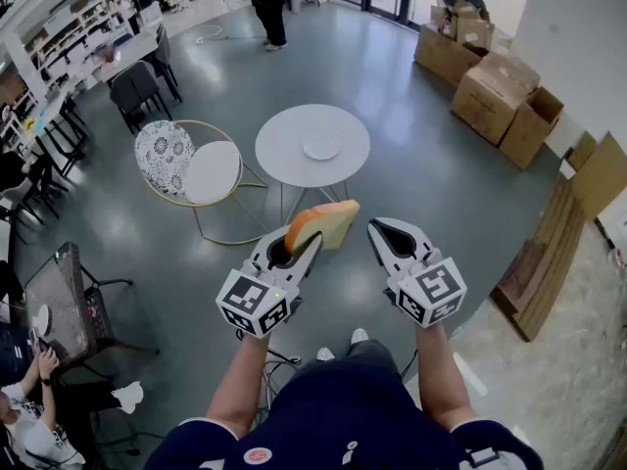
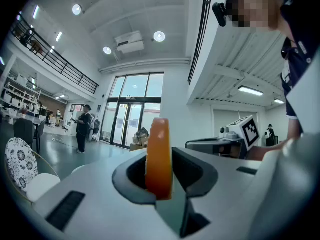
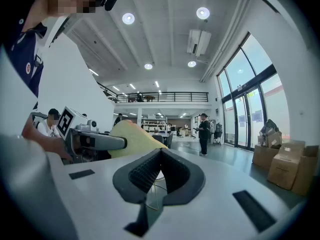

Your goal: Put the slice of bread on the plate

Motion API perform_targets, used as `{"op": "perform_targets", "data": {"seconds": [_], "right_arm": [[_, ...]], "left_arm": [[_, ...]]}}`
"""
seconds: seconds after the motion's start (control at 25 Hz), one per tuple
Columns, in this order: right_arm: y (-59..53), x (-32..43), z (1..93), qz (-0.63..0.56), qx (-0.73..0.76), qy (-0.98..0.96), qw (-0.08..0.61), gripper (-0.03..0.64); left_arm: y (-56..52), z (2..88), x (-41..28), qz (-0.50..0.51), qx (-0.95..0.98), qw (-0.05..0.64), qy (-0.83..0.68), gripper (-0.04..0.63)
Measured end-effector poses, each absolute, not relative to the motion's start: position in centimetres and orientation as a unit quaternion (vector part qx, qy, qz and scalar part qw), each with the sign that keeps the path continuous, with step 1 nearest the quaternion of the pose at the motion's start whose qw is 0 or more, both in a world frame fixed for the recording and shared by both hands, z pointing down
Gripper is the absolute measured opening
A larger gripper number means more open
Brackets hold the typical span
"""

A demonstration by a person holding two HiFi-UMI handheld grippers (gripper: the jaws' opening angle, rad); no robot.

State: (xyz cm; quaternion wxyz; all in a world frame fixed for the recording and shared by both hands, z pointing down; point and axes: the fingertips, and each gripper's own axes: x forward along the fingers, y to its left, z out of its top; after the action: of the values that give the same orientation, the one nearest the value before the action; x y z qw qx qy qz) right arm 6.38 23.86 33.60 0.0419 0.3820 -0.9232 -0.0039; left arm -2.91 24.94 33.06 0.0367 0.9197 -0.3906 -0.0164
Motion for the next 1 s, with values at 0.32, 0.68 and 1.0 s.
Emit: {"op": "perform_targets", "data": {"seconds": [0.32, 0.68, 1.0], "right_arm": [[23.5, 6.3, 33.9, 0.000, 0.379, -0.925, 0.041, 0.006], [22.8, 4.8, 34.2, -0.001, 0.376, -0.926, 0.044, 0.006], [21.7, 3.2, 34.2, -0.004, 0.376, -0.925, 0.047, 0.007]], "left_arm": [[24.5, 33.5, -3.0, -0.015, 0.918, 0.041, -0.394, 0.103], [24.0, 33.8, -4.4, -0.017, 0.918, 0.041, -0.394, 0.103], [23.0, 34.2, -5.9, -0.020, 0.918, 0.047, -0.394, 0.103]]}}
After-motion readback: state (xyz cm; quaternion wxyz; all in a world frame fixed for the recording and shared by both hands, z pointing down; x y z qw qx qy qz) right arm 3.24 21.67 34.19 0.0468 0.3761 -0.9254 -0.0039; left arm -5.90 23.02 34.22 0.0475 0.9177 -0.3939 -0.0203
